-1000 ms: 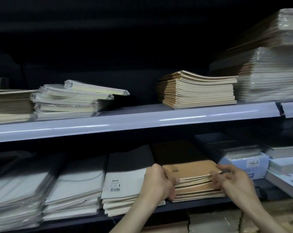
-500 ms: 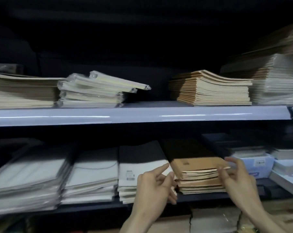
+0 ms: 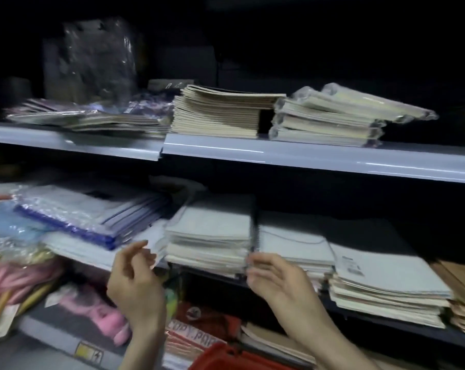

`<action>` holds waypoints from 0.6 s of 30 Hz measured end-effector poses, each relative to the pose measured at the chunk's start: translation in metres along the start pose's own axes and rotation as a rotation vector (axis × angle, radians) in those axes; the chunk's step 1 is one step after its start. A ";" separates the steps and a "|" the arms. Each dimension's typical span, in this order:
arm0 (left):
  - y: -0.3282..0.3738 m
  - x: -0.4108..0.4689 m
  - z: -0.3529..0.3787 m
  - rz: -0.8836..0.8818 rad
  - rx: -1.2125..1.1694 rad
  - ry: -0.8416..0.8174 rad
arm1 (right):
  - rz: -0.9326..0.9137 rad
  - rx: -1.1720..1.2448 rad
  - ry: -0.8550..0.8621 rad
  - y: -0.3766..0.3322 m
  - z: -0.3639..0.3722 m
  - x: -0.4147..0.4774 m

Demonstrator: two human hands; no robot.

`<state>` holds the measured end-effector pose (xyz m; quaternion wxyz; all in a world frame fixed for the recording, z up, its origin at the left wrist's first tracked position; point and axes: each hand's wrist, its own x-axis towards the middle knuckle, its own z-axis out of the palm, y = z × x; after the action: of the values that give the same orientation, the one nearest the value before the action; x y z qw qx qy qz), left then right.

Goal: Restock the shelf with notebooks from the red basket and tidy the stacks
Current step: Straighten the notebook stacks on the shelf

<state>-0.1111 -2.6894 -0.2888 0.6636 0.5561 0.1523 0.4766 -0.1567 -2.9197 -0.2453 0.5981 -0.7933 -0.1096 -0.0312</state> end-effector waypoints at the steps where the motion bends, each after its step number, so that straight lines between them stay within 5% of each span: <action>1: -0.011 0.019 -0.001 -0.025 0.031 -0.008 | 0.003 0.023 0.016 -0.006 0.011 0.012; 8: -0.029 0.054 0.057 -0.003 0.261 -0.376 | 0.020 -0.385 0.272 -0.041 0.031 0.078; 12: -0.039 0.048 0.077 0.007 0.364 -0.190 | 0.198 -0.405 0.032 -0.044 0.030 0.107; 18: -0.048 0.062 0.084 -0.056 0.410 -0.077 | 0.271 -0.422 0.030 -0.043 0.026 0.128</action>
<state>0.0037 -2.6866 -0.2829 0.5549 0.6929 0.2359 0.3953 -0.0430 -2.8665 -0.1892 0.4194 -0.9075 0.0156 0.0156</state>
